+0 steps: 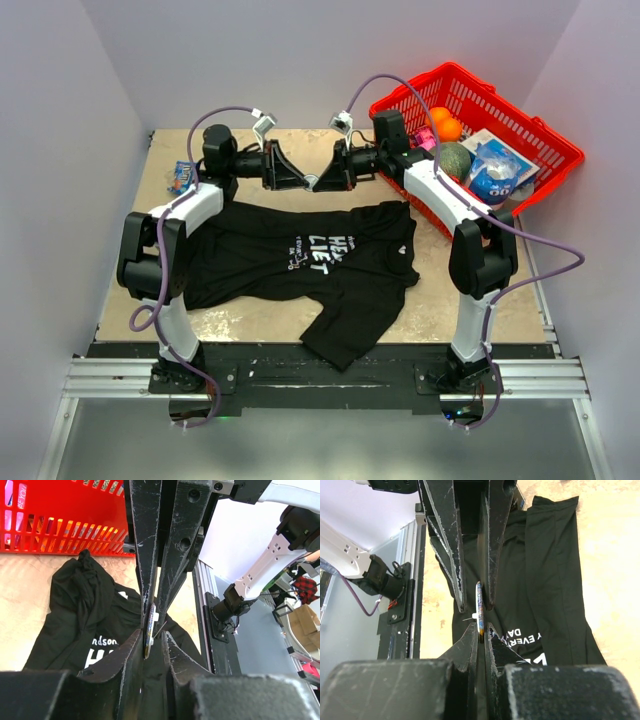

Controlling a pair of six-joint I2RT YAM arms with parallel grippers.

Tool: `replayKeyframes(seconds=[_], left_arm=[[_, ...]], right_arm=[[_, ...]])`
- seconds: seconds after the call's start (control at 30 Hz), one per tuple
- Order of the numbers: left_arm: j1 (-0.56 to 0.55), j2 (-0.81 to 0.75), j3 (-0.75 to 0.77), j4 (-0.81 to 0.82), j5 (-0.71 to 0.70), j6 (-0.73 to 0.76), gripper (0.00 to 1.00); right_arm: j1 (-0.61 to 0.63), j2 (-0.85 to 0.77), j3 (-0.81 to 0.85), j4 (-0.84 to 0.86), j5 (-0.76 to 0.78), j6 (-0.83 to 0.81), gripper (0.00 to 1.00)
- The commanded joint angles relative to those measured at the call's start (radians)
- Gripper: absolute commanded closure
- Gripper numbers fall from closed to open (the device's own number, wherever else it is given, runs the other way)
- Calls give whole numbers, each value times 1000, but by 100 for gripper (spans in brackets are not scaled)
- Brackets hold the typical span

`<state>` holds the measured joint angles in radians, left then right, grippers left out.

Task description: Remove the brooch from the garment

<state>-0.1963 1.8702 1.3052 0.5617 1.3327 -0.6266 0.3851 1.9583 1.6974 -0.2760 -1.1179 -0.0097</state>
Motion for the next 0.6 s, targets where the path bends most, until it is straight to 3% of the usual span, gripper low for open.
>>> replayKeyframes(seconds=[0.0,0.2,0.27,0.43,0.5,0.57], left_arm=[[14,-19,23,61,19,-22,78],[15,-20,20,67,19,-19,88],[15,-22,19,67,19,-18,99],[17,-25,8,66,11,-12,100],[18,-31,-1,81,11,-10,78],[17,-48,-30,125,26,-13,64]], right_arm=[[-3,-25,-5,31,0,2,97],[-2,-22,-7,37,0,33,97],[-3,-22,-8,38,3,33,97],[-2,-25,-16,46,6,45,98],[-3,-26,-15,47,15,50,100],[-2,-27,-22,54,18,60,100]])
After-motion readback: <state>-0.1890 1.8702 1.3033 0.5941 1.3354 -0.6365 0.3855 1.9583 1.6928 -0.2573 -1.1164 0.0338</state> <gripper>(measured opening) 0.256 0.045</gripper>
